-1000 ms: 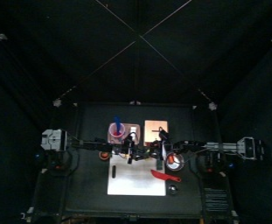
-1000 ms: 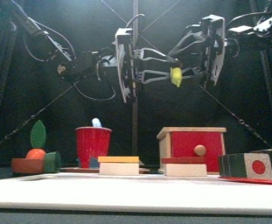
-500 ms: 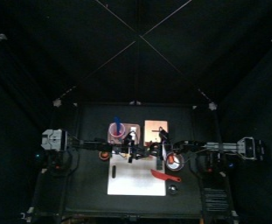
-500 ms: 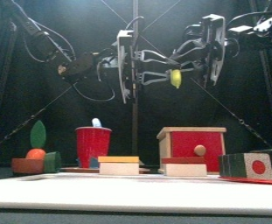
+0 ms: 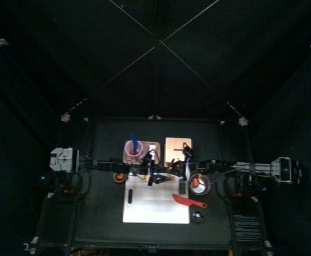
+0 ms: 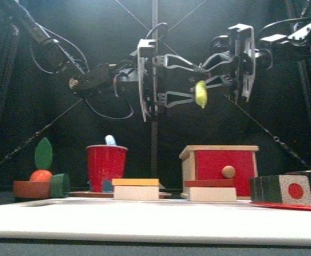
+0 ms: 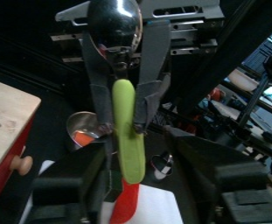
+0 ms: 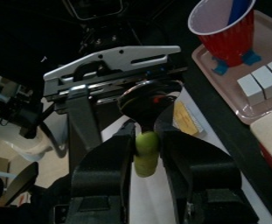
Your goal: Put spoon into bowl
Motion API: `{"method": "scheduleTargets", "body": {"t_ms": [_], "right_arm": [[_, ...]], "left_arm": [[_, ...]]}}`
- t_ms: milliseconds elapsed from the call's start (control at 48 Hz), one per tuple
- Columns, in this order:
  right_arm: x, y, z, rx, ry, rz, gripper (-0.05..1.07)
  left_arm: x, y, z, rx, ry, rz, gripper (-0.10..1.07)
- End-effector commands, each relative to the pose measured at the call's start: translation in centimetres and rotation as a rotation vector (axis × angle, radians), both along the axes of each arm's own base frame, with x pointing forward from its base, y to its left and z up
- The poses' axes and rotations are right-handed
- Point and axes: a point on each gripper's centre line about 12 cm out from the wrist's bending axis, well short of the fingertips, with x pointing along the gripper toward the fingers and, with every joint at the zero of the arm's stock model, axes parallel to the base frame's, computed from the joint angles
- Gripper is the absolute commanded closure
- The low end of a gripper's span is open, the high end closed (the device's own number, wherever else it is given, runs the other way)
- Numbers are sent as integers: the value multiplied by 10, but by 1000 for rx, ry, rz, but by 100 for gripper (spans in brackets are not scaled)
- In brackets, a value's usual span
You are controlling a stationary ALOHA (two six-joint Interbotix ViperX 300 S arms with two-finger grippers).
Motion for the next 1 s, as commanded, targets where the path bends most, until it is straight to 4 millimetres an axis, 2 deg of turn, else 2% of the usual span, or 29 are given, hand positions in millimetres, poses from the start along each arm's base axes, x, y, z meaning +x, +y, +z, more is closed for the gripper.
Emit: {"method": "scheduleTargets", "body": {"t_ms": [0, 62, 208, 333, 604, 708, 854, 979], "right_arm": [[0, -1, 8, -3, -24, -3, 43], [0, 0, 8, -4, -25, 0, 43], [-3, 1, 7, 0, -27, 3, 43], [-10, 11, 7, 21, -35, 20, 43], [-42, 29, -5, 132, -24, -13, 43], [-52, 33, -15, 161, 38, -58, 43], [-64, 43, -31, 213, 214, -155, 43], [-74, 53, -36, 269, 322, -202, 43]], "left_arm": [[5, 2, 16, 9, -50, -1, -3], [4, 2, 16, 10, -49, 0, -7], [1, 2, 16, 11, -37, 2, -5], [-3, 2, 16, 11, -28, 5, -5], [-22, -3, 24, 54, -17, -27, -5], [-31, -7, 25, 95, 14, -54, -5], [-39, -7, 28, 122, 58, -47, -5], [-41, -7, 29, 133, 87, -41, -5]]}}
